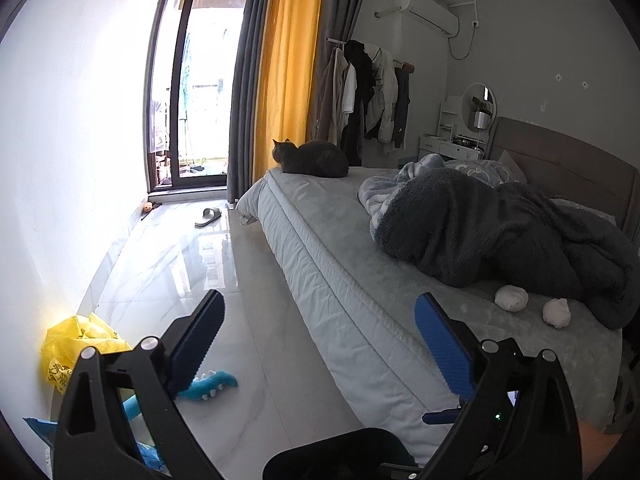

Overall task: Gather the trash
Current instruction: 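Move both tools back over the bed toward the white tissue balls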

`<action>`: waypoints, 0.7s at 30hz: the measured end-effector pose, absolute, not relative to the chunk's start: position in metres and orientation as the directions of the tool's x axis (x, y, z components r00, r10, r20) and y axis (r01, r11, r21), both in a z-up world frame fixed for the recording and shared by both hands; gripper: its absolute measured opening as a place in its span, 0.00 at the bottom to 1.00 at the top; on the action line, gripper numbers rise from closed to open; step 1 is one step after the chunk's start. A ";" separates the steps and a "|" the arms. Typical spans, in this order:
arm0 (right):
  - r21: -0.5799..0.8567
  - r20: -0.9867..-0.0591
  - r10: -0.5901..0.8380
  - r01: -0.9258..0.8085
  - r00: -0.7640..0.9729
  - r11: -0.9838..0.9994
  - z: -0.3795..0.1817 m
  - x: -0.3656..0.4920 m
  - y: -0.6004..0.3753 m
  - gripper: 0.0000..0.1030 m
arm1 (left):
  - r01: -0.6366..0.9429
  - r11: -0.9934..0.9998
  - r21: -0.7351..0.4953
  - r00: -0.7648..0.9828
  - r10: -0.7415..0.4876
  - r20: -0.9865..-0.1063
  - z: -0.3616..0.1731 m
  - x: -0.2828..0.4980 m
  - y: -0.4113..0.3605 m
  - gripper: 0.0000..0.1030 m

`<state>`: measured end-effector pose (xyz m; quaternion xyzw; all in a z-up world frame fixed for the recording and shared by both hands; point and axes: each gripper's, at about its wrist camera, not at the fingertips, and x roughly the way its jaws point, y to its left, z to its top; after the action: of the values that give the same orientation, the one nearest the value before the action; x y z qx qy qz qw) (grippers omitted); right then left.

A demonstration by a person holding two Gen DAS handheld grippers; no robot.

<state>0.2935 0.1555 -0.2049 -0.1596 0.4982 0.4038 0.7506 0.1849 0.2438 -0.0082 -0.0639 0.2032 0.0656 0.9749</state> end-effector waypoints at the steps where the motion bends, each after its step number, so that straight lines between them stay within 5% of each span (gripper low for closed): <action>1: 0.160 -0.867 0.459 -0.765 0.193 0.624 -0.199 0.295 0.150 0.85 | -0.150 0.983 -0.107 0.911 0.095 -0.402 -0.007 0.187 0.242 0.95; 21: 0.106 -0.730 0.450 -0.564 0.515 0.819 -0.128 0.348 0.029 0.93 | -0.113 0.982 -0.148 0.913 0.044 -0.405 -0.008 0.235 0.174 0.95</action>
<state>0.3476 0.0291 -0.1278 -0.0722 0.3965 0.2921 0.8673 0.2354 0.1742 -0.0077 -0.0844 0.2042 0.0404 0.9744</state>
